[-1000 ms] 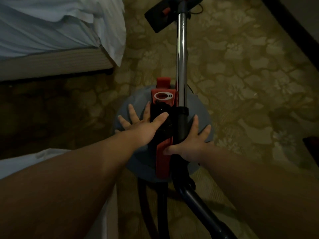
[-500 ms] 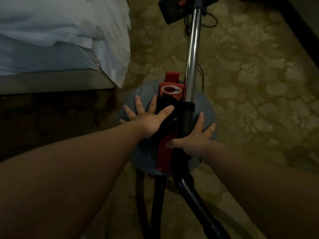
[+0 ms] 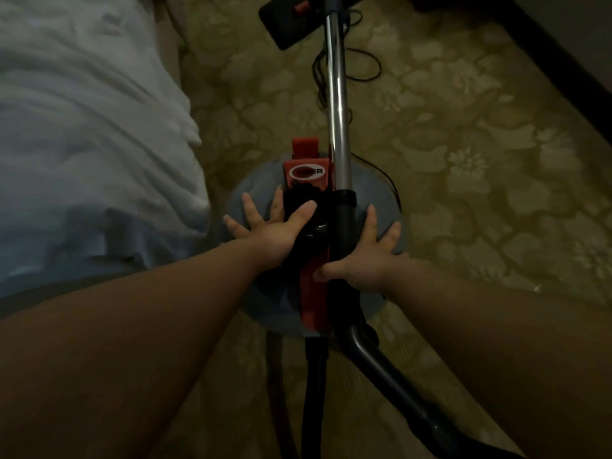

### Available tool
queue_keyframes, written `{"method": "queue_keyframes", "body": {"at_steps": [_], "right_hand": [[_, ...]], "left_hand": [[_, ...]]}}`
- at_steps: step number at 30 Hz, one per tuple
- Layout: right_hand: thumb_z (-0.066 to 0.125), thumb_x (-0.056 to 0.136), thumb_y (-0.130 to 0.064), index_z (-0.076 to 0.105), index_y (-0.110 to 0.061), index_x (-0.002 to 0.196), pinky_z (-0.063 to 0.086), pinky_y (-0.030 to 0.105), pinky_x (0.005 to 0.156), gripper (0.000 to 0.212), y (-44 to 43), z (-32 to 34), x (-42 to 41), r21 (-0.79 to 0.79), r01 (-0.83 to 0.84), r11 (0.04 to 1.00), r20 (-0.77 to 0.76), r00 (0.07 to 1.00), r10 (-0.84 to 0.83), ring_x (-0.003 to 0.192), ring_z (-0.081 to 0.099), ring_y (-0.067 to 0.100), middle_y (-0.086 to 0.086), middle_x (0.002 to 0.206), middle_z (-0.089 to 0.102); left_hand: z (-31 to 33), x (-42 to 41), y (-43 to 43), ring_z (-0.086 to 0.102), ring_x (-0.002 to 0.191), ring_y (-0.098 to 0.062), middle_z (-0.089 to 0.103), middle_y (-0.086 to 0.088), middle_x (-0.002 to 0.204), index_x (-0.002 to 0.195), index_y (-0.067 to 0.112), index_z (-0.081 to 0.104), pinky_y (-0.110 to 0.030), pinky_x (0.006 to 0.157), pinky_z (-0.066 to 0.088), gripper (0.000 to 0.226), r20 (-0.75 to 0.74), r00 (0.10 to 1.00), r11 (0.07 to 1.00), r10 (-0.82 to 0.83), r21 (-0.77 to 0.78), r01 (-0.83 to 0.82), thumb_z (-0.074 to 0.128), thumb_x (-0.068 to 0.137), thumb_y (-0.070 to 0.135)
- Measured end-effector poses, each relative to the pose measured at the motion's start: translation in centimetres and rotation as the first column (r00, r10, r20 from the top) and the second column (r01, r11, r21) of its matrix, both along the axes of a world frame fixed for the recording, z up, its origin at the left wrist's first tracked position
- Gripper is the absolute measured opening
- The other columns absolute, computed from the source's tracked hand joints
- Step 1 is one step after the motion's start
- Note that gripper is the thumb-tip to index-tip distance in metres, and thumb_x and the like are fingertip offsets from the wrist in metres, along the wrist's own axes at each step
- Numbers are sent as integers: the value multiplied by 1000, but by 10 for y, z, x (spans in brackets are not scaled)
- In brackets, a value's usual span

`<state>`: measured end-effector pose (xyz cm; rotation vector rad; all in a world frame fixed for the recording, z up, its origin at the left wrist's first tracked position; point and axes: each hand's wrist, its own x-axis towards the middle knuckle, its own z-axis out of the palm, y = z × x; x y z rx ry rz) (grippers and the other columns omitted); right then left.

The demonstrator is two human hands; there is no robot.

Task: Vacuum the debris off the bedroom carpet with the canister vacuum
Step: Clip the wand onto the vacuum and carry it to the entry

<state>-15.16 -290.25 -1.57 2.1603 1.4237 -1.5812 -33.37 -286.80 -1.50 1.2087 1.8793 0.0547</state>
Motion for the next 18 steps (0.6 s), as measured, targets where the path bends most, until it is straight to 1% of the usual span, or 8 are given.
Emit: {"method": "queue_keyframes", "body": {"at_steps": [2, 6, 10, 13, 15, 18], "right_hand": [[92, 59, -67, -46, -53, 143, 13, 71, 124, 162, 34, 0, -1, 3, -4, 1000, 7, 1000, 4, 153, -24, 55, 5, 158, -53], [90, 47, -74, -49, -56, 138, 14, 71, 124, 167, 104, -3, -2, -9, -14, 1000, 2, 1000, 14, 153, -25, 55, 3, 155, -56], [89, 56, -74, -49, -55, 139, 13, 70, 124, 162, 179, -2, -5, 2, -22, 1000, 22, 1000, 22, 153, -23, 56, 5, 158, -53], [90, 55, -72, -49, -54, 139, 13, 70, 124, 164, 239, -4, -7, 4, -41, 999, 26, 999, 41, 152, -26, 55, 5, 157, -54], [91, 52, -71, -48, -55, 139, 15, 70, 124, 165, 279, -3, -5, 13, -22, 1000, 16, 1000, 22, 153, -24, 55, 5, 157, -55], [90, 43, -74, -49, -56, 137, 18, 68, 124, 169, 337, -4, -3, 15, -47, 999, 15, 999, 47, 154, -21, 54, 4, 156, -56]], "left_hand": [[-2, -3, 34, -35, 144, -40, -36, 16, 159, 145, 69, -8, -68, 115, -11, 90, 7, 1000, 1000, 5, 2, -5, 26, 68, 100], [0, -3, 102, -36, 144, -41, -36, 15, 160, 145, 68, -9, -69, 114, -12, 89, 12, 1000, 1000, -14, 13, 14, 25, 69, 99], [0, -8, 177, -36, 144, -41, -35, 14, 160, 146, 67, -8, -69, 114, -13, 86, 19, 1000, 1000, -1, 17, 1, 26, 73, 97], [-2, -10, 235, -36, 143, -41, -36, 13, 160, 145, 68, -9, -71, 113, -12, 86, 13, 1000, 999, -14, 28, 14, 24, 71, 98], [0, -8, 273, -36, 144, -41, -36, 13, 160, 144, 69, -11, -72, 112, -12, 88, 4, 1000, 1000, -6, 25, 5, 21, 68, 100], [1, -4, 328, -36, 144, -41, -37, 11, 160, 146, 66, -12, -71, 113, -11, 89, -2, 1000, 999, -13, 36, 13, 20, 69, 100]]}}
